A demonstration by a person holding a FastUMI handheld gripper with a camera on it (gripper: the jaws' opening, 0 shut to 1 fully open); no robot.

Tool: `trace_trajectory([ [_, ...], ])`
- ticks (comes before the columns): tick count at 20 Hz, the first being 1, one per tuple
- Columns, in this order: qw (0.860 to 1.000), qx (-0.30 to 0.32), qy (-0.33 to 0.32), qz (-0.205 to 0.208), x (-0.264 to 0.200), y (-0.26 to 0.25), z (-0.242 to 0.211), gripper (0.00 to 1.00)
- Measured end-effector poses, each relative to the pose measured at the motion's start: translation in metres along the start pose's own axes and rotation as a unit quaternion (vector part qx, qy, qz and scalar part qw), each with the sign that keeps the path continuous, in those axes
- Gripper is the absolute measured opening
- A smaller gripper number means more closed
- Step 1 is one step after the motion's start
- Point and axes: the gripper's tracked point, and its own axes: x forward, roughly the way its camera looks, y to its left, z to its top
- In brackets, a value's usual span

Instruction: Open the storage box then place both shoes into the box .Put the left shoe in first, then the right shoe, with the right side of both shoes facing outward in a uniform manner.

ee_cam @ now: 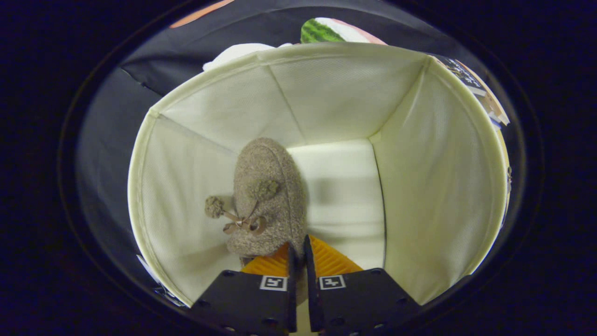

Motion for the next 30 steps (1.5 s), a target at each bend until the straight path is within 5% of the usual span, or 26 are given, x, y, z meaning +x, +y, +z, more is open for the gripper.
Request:
trace_trajectory([
  [4, 1.0, -0.018, -0.005, 0.006, -0.033, -0.001, -0.004, 0.6],
  [9, 0.996, -0.068, -0.038, 0.037, -0.101, -0.004, 0.005, 0.96],
  [14, 0.992, -0.08, -0.065, 0.073, -0.174, -0.041, 0.018, 0.95],
  [19, 0.991, -0.082, -0.091, 0.061, -0.204, -0.132, 0.035, 0.95],
  [30, 0.998, -0.007, -0.047, -0.029, -0.146, -0.416, 0.034, 0.96],
])
